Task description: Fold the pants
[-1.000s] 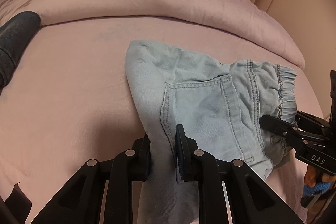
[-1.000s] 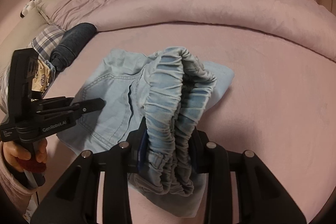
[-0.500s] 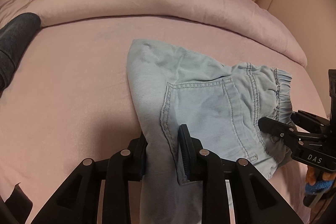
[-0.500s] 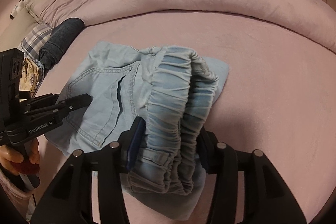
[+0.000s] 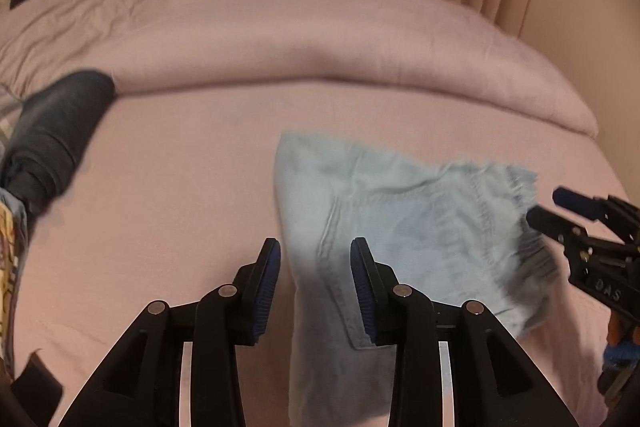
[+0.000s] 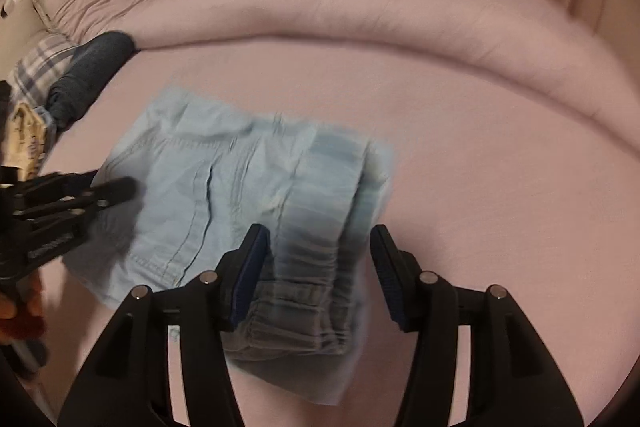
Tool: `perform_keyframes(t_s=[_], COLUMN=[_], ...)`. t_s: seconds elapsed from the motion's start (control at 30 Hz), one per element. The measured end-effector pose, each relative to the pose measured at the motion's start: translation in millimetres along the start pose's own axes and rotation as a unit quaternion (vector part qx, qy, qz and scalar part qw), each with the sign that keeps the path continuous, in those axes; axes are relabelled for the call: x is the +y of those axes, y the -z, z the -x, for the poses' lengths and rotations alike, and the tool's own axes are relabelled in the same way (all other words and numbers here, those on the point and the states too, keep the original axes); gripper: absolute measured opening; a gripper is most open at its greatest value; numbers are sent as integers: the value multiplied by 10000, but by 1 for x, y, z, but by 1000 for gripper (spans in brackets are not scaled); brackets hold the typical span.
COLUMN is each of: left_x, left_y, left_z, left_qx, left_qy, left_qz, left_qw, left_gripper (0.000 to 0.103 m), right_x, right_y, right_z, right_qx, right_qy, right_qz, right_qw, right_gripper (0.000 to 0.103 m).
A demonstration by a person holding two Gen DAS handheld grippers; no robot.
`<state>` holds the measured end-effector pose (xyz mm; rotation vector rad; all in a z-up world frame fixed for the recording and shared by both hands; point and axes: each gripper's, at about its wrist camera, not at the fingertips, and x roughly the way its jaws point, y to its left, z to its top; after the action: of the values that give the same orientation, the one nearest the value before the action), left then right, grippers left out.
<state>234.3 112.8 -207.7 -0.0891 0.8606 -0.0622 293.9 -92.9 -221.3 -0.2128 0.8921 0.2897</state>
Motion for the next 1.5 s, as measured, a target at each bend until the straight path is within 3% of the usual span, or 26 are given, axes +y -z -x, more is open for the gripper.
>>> perform_keyframes(t_s=[0.07, 0.13, 0.17, 0.2, 0.27, 0.4, 0.57, 0.77, 0.83, 0.87, 0.9, 0.97, 1.13, 1.23, 1.3, 1.4, 1.5], left_x=[-7, -16, -20, -24, -27, -41, -37, -41, -44, -44, -45, -49, -56, -56, -57, -59, -63], left_y=[2, 7, 10, 16, 23, 31, 22, 19, 17, 18, 18, 18, 17, 13, 13, 11, 7], left_z=[8, 4, -2, -11, -26, -37, -34, 14, 36, 42, 52, 73, 123, 147, 164, 192, 214], left_qx=[-116, -16, 71, 216, 424, 369, 490, 116, -24, -63, -103, -211, -384, -349, -408, -454, -441], left_qy=[147, 192, 182, 133, 124, -134, -54, -222, -273, -285, -307, -323, -344, -404, -485, -427, -511], left_qz=[-127, -270, -327, -367, -420, -802, -564, -564, -565, -563, -566, -564, -463, -224, -122, 23, 59], left_qw=[9997, 9994, 9993, 9990, 9981, 9960, 9972, 9981, 9980, 9980, 9979, 9977, 9976, 9983, 9979, 9981, 9977], left_gripper=[35, 35, 35, 35, 35, 36, 36, 36, 36, 41, 46, 66, 70, 83, 84, 85, 85], right_x=[1, 2, 4, 7, 15, 19, 15, 20, 23, 23, 24, 26, 27, 30, 31, 31, 29], right_y=[-3, -4, -3, -1, 7, 19, 17, 11, 14, 15, 15, 14, 14, 17, 16, 15, 14], right_z=[18, 26, 25, 20, 3, -26, -29, 1, 18, 28, 39, 64, 114, 139, 156, 182, 201], right_qx=[-415, -560, -508, -367, -35, 300, 373, 251, 125, 62, -13, -187, -471, -530, -521, -506, -396], right_qy=[93, -211, -441, -657, -615, -430, -422, -589, -576, -574, -573, -597, -584, -483, -390, -344, -372], right_qz=[111, 168, 182, 219, 388, 604, 705, 378, 344, 345, 354, 363, 358, 380, 373, 302, 178], right_qw=[9990, 9981, 9976, 9969, 9973, 9968, 9959, 9972, 9977, 9977, 9977, 9974, 9965, 9967, 9972, 9977, 9984], right_gripper=[55, 55, 53, 44, 35, 40, 41, 40, 41, 42, 44, 47, 55, 66, 79, 87, 89])
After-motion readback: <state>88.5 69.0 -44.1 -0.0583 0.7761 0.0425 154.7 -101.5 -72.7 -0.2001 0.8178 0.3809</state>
